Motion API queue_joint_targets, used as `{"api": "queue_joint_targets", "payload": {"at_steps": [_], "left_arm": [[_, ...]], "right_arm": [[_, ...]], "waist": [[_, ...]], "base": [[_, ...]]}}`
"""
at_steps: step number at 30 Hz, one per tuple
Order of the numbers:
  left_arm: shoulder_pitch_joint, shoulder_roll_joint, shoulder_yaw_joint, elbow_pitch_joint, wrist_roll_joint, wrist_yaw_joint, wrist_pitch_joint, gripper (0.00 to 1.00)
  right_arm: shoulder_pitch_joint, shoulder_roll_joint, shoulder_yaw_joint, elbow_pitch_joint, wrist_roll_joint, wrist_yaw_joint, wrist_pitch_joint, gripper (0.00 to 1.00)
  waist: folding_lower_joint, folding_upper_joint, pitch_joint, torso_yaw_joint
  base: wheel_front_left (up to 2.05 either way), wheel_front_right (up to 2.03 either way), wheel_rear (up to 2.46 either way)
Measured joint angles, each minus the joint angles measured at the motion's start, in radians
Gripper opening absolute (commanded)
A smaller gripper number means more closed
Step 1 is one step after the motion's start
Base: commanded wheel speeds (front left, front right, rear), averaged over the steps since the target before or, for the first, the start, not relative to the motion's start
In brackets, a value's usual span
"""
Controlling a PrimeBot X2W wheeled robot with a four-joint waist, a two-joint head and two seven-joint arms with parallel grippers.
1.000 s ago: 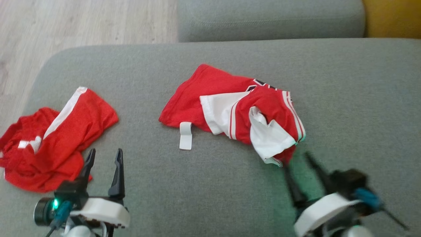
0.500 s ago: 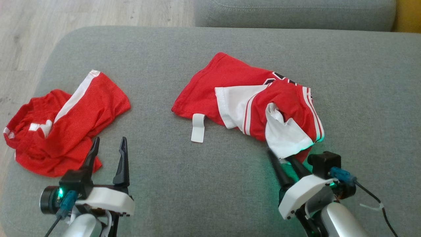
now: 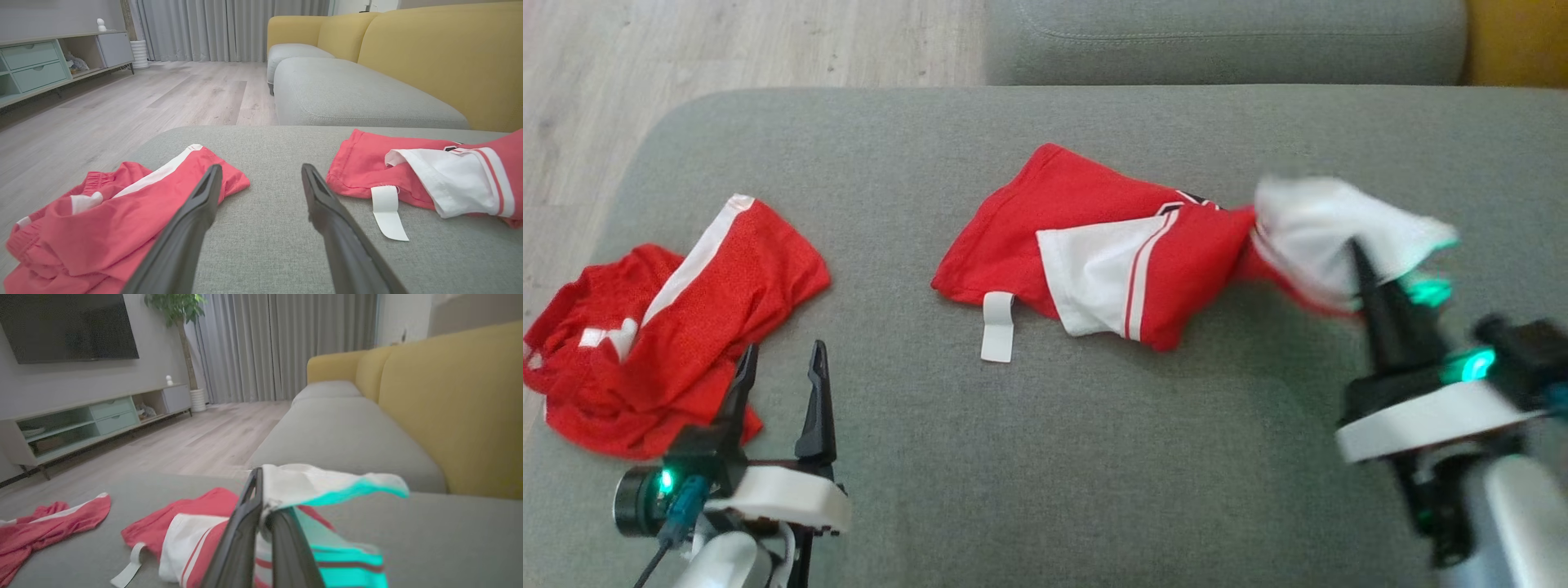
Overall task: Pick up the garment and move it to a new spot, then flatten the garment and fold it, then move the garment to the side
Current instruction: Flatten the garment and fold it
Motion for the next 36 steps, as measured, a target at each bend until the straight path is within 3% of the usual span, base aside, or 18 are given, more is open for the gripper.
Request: {"api": "queue_joint_targets", "payload": {"at_steps": [5, 11, 19, 26, 27, 28, 29, 36], "left_arm": [[0.000, 0.000, 0.007, -0.002, -0.010, 0.002, -0.003, 1.00], [-0.002, -0.004, 0.007, -0.003, -0.010, 0.005, -0.006, 1.00], [-0.033, -0.012, 0.009, -0.011, -0.010, 0.008, -0.014, 1.00], [-0.098, -0.036, 0.000, -0.006, -0.007, 0.006, -0.023, 1.00], [-0.105, -0.040, -0.001, -0.003, -0.007, 0.004, -0.023, 1.00], [-0.111, -0.042, -0.004, 0.003, -0.007, -0.002, -0.023, 1.00], [-0.116, -0.045, -0.005, 0.010, -0.007, -0.003, -0.025, 1.00], [-0.118, -0.049, 0.000, 0.036, -0.007, -0.010, -0.040, 1.00]], "right_arm": [[-0.012, -0.034, -0.114, -0.125, -0.035, 0.000, 0.062, 0.00], [-0.047, -0.062, -0.241, -0.096, -0.044, 0.000, 0.103, 0.00], [-0.118, -0.113, -0.307, 0.122, -0.032, 0.000, 0.109, 0.00], [-0.236, -0.167, -0.345, 0.465, -0.024, 0.000, 0.071, 0.00], [-0.252, -0.167, -0.353, 0.518, -0.027, 0.000, 0.074, 0.06], [-0.266, -0.167, -0.362, 0.566, -0.028, 0.000, 0.077, 0.59], [-0.276, -0.167, -0.371, 0.605, -0.028, 0.000, 0.078, 1.00], [-0.298, -0.153, -0.486, 0.701, -0.056, 0.000, 0.002, 1.00]], "waist": [[0.0000, 0.0000, 0.001, -0.015], [0.0000, 0.0000, 0.013, -0.012], [0.0001, 0.0000, 0.069, 0.000], [0.0002, 0.0000, 0.140, 0.024], [0.0002, 0.0000, 0.148, 0.026], [0.0003, 0.0000, 0.155, 0.029], [0.0003, 0.0000, 0.159, 0.031], [0.0001, 0.0000, 0.141, 0.013]], "base": [[0.00, 0.00, 0.00], [0.00, 0.00, 0.00], [0.00, 0.00, 0.00], [0.00, 0.00, 0.00], [0.00, 0.00, 0.00], [0.00, 0.00, 0.00], [0.00, 0.00, 0.00], [0.00, 0.00, 0.00]]}}
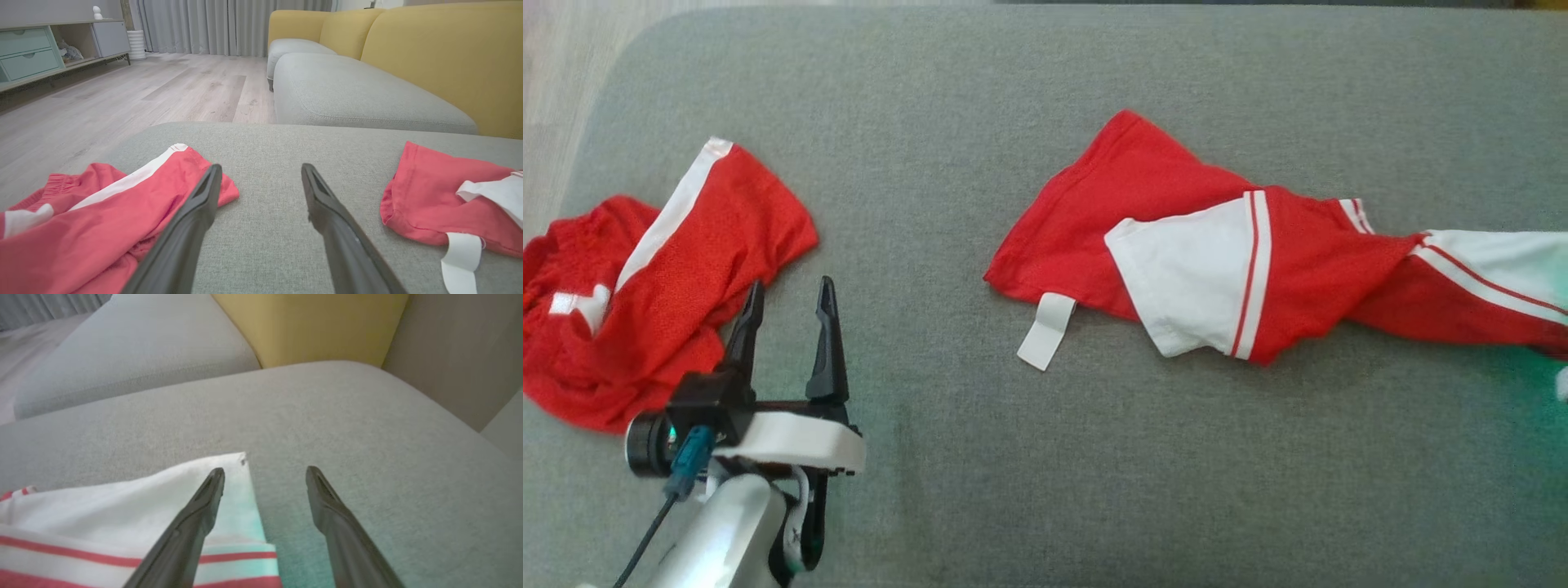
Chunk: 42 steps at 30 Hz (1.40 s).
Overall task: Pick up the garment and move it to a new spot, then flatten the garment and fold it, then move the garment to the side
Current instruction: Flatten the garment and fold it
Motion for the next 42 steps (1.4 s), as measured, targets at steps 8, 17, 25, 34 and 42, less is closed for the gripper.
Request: {"api": "queue_joint_targets", "payload": {"at_steps": [8, 17, 25, 34, 42], "left_arm": [[0.015, 0.010, 0.016, 0.000, 0.000, 0.005, -0.001, 1.00], [0.074, 0.025, 0.015, -0.019, 0.000, 0.021, 0.010, 1.00], [0.093, 0.034, 0.010, -0.039, -0.002, 0.032, 0.020, 1.00], [0.104, 0.039, 0.006, -0.047, -0.003, 0.043, 0.028, 1.00], [0.106, 0.041, 0.005, -0.053, -0.003, 0.044, 0.028, 1.00]], "right_arm": [[0.031, 0.089, 0.027, -0.292, -0.065, 0.000, -0.068, 1.00], [0.253, 0.202, 0.264, -0.628, -0.066, 0.000, 0.005, 1.00], [0.354, 0.223, 0.362, -0.688, -0.013, 0.000, 0.039, 1.00], [0.356, 0.224, 0.367, -0.699, -0.013, 0.000, 0.057, 1.00], [0.334, 0.187, 0.483, -0.667, 0.002, 0.000, 0.127, 1.00]], "waist": [[-0.0001, 0.0000, -0.050, -0.030], [-0.0001, 0.0000, -0.106, -0.050], [-0.0001, 0.0000, -0.124, -0.063], [-0.0001, 0.0000, -0.126, -0.069], [-0.0001, 0.0000, -0.105, -0.072]], "base": [[0.00, 0.00, 0.00], [0.00, 0.00, 0.00], [0.00, 0.00, 0.00], [0.00, 0.00, 0.00], [0.00, 0.00, 0.00]]}}
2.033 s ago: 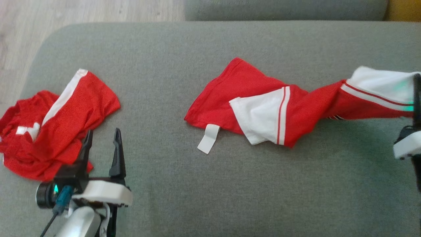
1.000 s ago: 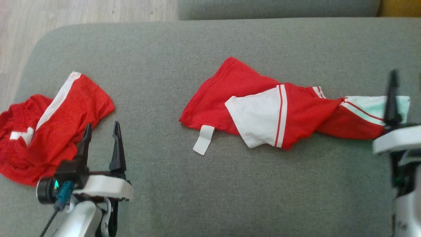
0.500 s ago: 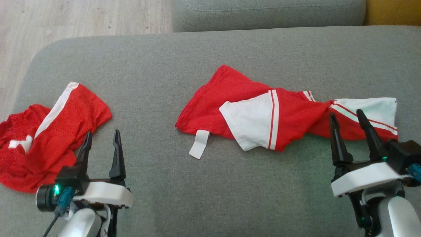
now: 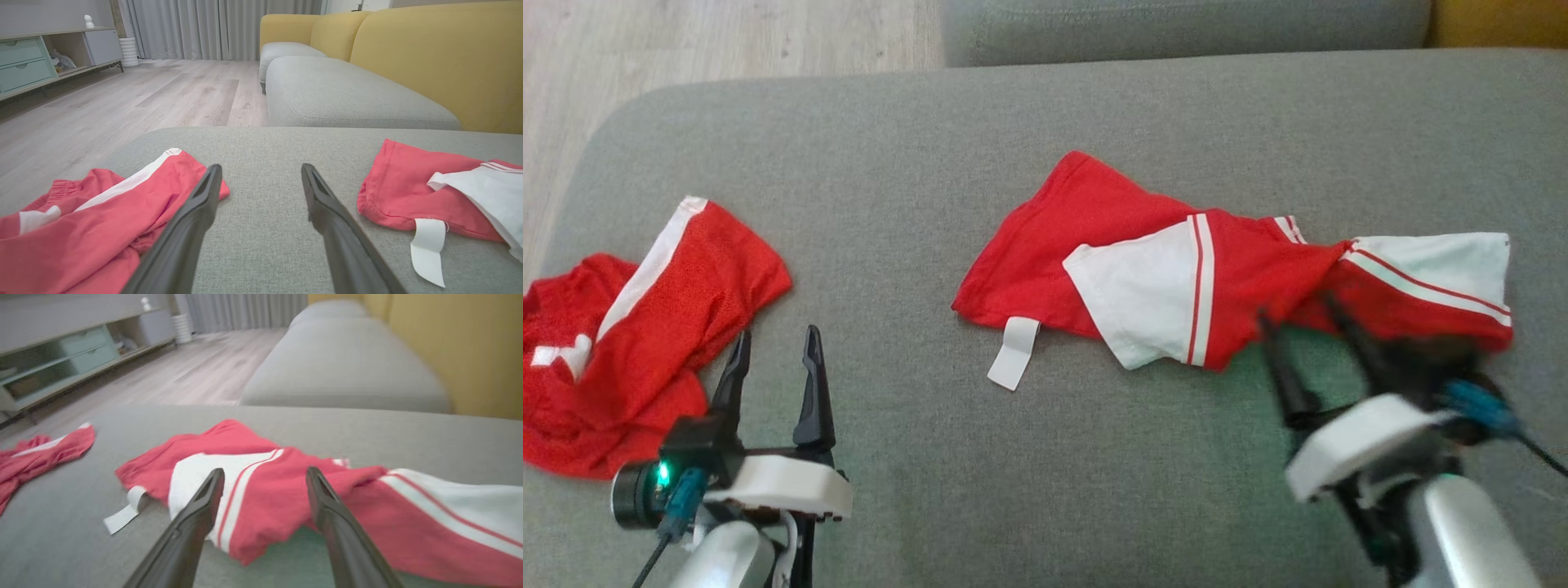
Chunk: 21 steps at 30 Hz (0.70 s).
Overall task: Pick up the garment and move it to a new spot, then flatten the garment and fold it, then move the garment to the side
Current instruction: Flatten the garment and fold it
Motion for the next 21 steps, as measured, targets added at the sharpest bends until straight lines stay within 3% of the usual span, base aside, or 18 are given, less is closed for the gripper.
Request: {"api": "queue_joint_targets", "payload": {"at_steps": [4, 11, 21], "left_arm": [[-0.010, 0.000, -0.007, -0.001, 0.000, 0.000, 0.000, 1.00], [-0.059, -0.010, -0.015, 0.011, 0.000, -0.002, -0.001, 1.00], [-0.093, -0.043, -0.019, 0.044, 0.000, -0.018, -0.019, 1.00]], "right_arm": [[-0.077, -0.054, 0.164, 0.094, 0.048, 0.000, 0.089, 1.00], [-0.220, -0.117, 0.393, 0.253, 0.111, 0.000, 0.123, 1.00], [-0.400, -0.136, 0.536, 0.469, 0.132, 0.000, 0.208, 1.00]], "waist": [[0.0000, 0.0000, 0.022, 0.005], [0.0001, 0.0000, 0.062, 0.038], [0.0001, 0.0000, 0.115, 0.084]], "base": [[0.00, 0.00, 0.00], [0.00, 0.00, 0.00], [0.00, 0.00, 0.00]]}}
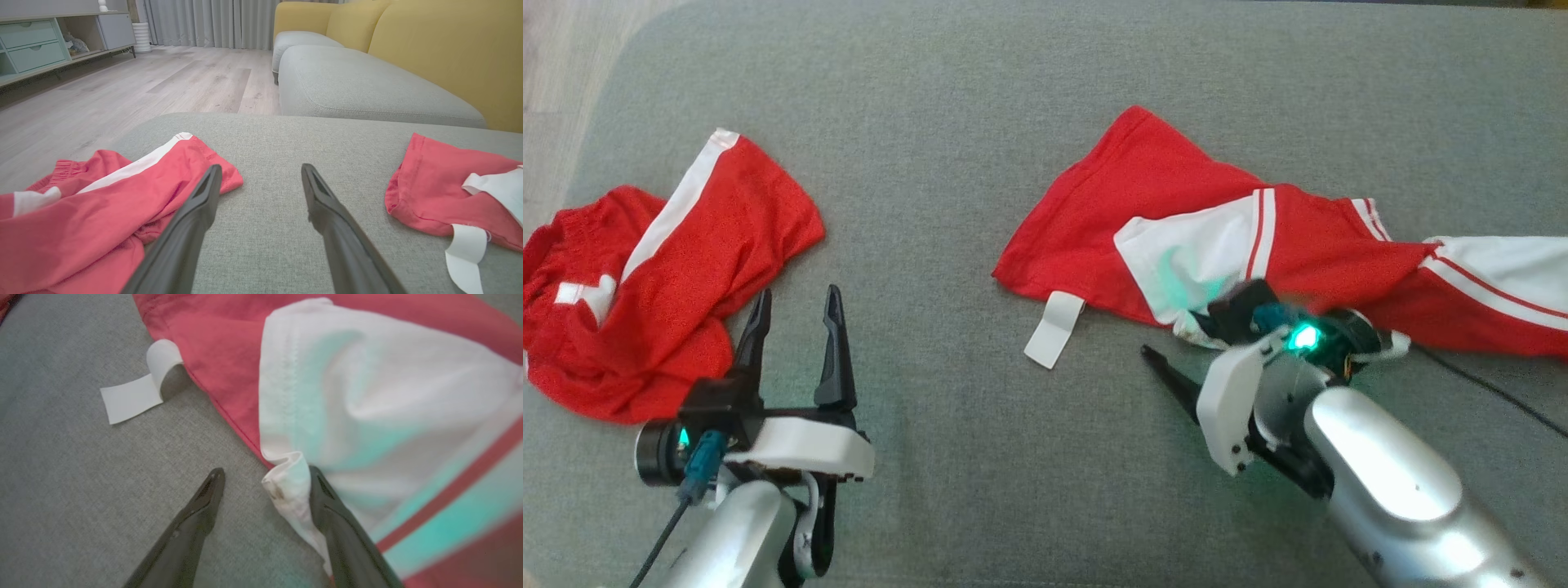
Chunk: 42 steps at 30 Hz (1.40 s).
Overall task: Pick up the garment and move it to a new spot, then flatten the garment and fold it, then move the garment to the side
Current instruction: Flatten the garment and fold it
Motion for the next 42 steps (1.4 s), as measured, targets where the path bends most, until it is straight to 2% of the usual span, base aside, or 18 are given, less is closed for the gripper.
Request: {"api": "queue_joint_targets", "payload": {"at_steps": [1, 3, 4, 10, 14, 18, 21, 24, 28, 29, 31, 32, 33, 34, 39, 42], "left_arm": [[-0.002, -0.003, 0.000, 0.004, 0.000, 0.000, -0.001, 1.00], [-0.006, -0.008, 0.000, 0.013, 0.001, -0.005, -0.003, 1.00], [-0.009, -0.009, 0.000, 0.016, 0.001, -0.008, -0.004, 1.00], [-0.012, -0.015, 0.004, 0.032, 0.001, -0.009, -0.010, 1.00], [-0.011, -0.014, 0.008, 0.035, 0.001, -0.009, -0.013, 1.00], [-0.009, -0.014, 0.009, 0.035, 0.001, -0.008, -0.016, 1.00], [-0.008, -0.014, 0.009, 0.034, 0.001, -0.008, -0.017, 1.00], [-0.008, -0.014, 0.009, 0.034, 0.001, -0.008, -0.017, 1.00], [-0.008, -0.013, 0.008, 0.034, 0.001, -0.008, -0.017, 1.00], [-0.008, -0.012, 0.008, 0.035, 0.001, -0.008, -0.017, 1.00], [-0.007, -0.012, 0.007, 0.035, 0.001, -0.008, -0.017, 1.00], [-0.007, -0.012, 0.007, 0.035, 0.001, -0.008, -0.017, 1.00], [-0.007, -0.012, 0.006, 0.035, 0.001, -0.008, -0.017, 1.00], [-0.007, -0.011, 0.005, 0.035, 0.001, -0.008, -0.017, 1.00], [-0.007, -0.009, 0.003, 0.034, 0.001, -0.008, -0.017, 1.00], [-0.007, -0.004, 0.003, 0.034, 0.001, -0.007, -0.017, 1.00]], "right_arm": [[-0.017, 0.000, 0.006, 0.011, 0.013, 0.000, 0.018, 0.93], [-0.043, 0.000, 0.016, 0.027, 0.035, 0.000, 0.050, 0.07], [-0.049, 0.000, 0.016, 0.031, 0.046, 0.000, 0.059, 0.00], [-0.034, -0.013, -0.020, -0.014, 0.095, 0.000, 0.090, 0.00], [0.050, -0.025, -0.080, -0.119, 0.105, 0.000, 0.108, 0.00], [0.115, -0.026, -0.183, -0.244, 0.111, 0.000, 0.106, 0.00], [0.137, -0.002, -0.303, -0.322, 0.110, 0.000, 0.087, 0.00], [0.178, 0.059, -0.459, -0.350, 0.111, 0.000, 0.070, 0.00], [0.256, 0.151, -0.686, -0.320, 0.114, 0.000, 0.028, 0.00], [0.282, 0.177, -0.786, -0.284, 0.129, 0.000, -0.002, 0.00], [0.295, 0.188, -0.857, -0.236, 0.148, 0.000, -0.025, 0.00], [0.300, 0.190, -0.875, -0.212, 0.156, 0.000, -0.035, 0.21], [0.306, 0.191, -0.885, -0.191, 0.167, 0.000, -0.048, 0.78], [0.310, 0.193, -0.887, -0.172, 0.189, 0.000, -0.067, 1.00], [0.324, 0.200, -0.867, -0.136, 0.216, 0.000, -0.162, 1.00], [0.340, 0.200, -0.862, -0.173, 0.149, 0.000, -0.247, 1.00]], "waist": [[0.0000, 0.0000, 0.003, 0.003], [0.0000, 0.0000, 0.006, 0.008], [0.0000, 0.0000, 0.007, 0.009], [0.0001, 0.0000, 0.002, 0.002], [0.0001, 0.0000, -0.011, -0.016], [0.0000, 0.0000, -0.026, -0.034], [0.0000, 0.0000, -0.036, -0.044], [0.0000, 0.0000, -0.041, -0.049], [0.0000, 0.0000, -0.045, -0.052], [0.0000, 0.0000, -0.045, -0.054], [0.0000, 0.0000, -0.046, -0.057], [0.0000, 0.0000, -0.046, -0.059], [0.0000, 0.0000, -0.047, -0.060], [0.0000, 0.0000, -0.048, -0.062], [0.0000, 0.0000, -0.049, -0.067], [0.0000, 0.0000, -0.051, -0.072]], "base": [[0.00, 0.00, 0.00], [0.00, 0.00, 0.00], [0.00, 0.00, 0.00], [0.00, 0.00, 0.00], [0.00, 0.00, 0.00], [0.00, 0.00, 0.00], [0.00, 0.00, 0.00], [0.00, 0.00, 0.00], [0.00, 0.00, 0.00], [0.00, 0.00, 0.00], [0.00, 0.00, 0.00], [0.00, 0.00, 0.00], [0.00, 0.00, 0.00], [0.00, 0.00, 0.00], [0.00, 0.00, 0.00], [0.00, 0.00, 0.00]]}}
